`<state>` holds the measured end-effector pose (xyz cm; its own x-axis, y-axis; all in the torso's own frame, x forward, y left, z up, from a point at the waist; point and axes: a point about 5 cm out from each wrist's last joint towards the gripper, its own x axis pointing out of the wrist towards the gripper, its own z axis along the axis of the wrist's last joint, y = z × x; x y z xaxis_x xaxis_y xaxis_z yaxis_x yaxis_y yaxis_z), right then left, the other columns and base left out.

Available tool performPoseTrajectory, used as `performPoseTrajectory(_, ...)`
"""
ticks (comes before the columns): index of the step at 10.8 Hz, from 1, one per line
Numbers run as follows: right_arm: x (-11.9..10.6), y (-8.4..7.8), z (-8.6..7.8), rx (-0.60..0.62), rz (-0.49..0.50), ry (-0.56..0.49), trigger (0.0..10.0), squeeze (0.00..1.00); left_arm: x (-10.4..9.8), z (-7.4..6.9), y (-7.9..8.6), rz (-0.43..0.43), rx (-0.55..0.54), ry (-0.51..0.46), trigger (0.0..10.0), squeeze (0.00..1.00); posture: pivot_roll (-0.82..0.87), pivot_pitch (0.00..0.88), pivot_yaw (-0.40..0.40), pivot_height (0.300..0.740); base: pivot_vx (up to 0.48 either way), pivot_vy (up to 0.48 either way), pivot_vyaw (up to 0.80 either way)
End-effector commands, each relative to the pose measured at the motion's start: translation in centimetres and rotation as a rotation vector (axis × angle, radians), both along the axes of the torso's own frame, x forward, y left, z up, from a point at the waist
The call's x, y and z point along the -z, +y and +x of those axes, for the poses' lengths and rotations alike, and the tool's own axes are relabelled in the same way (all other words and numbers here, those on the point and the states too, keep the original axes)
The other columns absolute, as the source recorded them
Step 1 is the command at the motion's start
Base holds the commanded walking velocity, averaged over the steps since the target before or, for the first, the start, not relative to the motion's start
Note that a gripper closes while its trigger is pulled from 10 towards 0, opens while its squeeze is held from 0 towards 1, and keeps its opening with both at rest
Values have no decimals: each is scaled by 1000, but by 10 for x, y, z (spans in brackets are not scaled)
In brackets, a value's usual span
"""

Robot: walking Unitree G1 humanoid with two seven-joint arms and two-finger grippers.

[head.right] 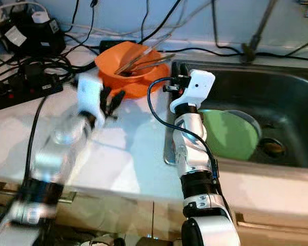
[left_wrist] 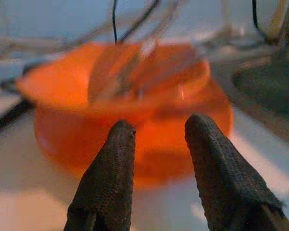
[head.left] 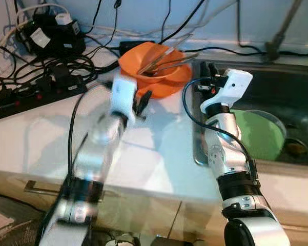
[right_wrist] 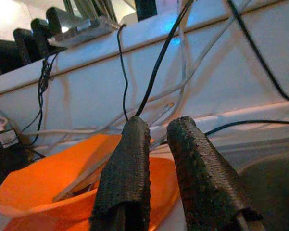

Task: Kitchen organization

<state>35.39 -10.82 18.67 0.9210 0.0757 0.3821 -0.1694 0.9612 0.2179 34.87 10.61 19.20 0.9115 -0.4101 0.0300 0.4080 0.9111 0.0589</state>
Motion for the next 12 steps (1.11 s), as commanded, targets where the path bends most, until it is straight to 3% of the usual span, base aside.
performPoseTrajectory(1,-1,2,1,-4,1,-1,10000,0,-1,3,0,-26,26,32,10000,0,77,26,68,740,0,0,0)
performPoseTrajectory(2,-1,4,2,-4,1,-3,10000,0,-4,16,-3,-4,49,82,10000,1000,71,31,72,740,0,0,0)
performPoseTrajectory(3,-2,3,2,-2,1,-3,10000,0,-3,20,-5,50,75,107,10000,1000,66,34,77,740,0,0,0)
performPoseTrajectory(4,-2,0,2,9,0,-4,10000,0,-8,27,-9,114,109,122,10000,0,61,38,83,740,0,0,0)
performPoseTrajectory(5,-2,-2,3,20,0,-3,10000,0,-18,33,-14,143,139,130,10000,0,61,42,87,740,0,0,0)
performPoseTrajectory(7,-2,-1,3,23,6,-3,10000,0,-20,37,-18,160,154,151,10000,0,70,45,91,740,0,0,0)
performPoseTrajectory(10,-3,0,4,25,11,-1,10000,0,-13,49,-22,140,119,249,10000,0,70,50,97,740,0,0,0)
performPoseTrajectory(12,-3,-1,3,32,13,-5,10000,0,-19,56,-25,131,80,232,10000,0,53,49,102,740,0,0,0)
